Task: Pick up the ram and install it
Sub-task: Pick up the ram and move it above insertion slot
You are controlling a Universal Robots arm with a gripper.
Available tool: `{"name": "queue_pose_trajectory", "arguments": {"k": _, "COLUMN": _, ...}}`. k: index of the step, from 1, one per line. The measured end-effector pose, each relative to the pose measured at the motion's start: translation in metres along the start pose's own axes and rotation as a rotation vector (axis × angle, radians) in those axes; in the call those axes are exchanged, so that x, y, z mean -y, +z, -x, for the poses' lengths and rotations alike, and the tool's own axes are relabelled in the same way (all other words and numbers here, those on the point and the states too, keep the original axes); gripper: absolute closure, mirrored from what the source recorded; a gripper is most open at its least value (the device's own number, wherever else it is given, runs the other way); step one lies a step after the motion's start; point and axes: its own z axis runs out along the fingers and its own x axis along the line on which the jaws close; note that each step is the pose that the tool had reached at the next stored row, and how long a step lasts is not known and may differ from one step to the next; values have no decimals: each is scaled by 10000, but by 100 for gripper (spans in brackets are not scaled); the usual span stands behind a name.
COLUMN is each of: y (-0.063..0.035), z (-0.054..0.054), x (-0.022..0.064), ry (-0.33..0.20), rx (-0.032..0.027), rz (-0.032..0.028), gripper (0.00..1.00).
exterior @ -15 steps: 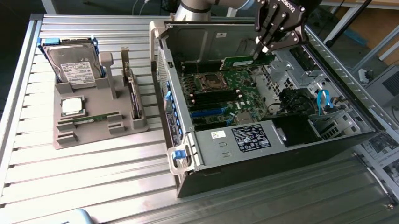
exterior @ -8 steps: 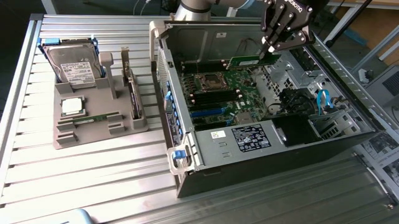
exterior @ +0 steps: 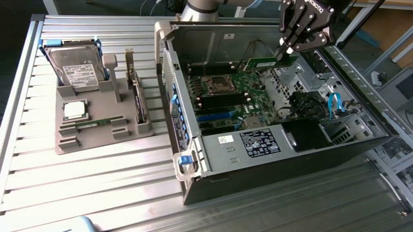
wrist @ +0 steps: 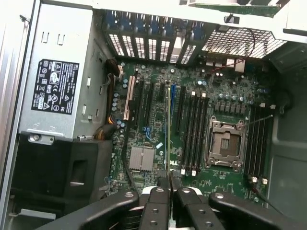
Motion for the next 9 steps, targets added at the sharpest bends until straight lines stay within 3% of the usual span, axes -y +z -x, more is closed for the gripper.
{"name": "queue_pose_trajectory", "arguments": {"k": 4, "y": -8, "z": -9, "x": 70, "ry": 0, "rx": 4, "rz": 24, "gripper": 87}}
{"name": "queue_pose_trajectory", "arguments": {"k": 9, "y": -12, "z": -13, "x": 99, "ry": 0, "rx": 4, "rz": 27, "gripper": 87}}
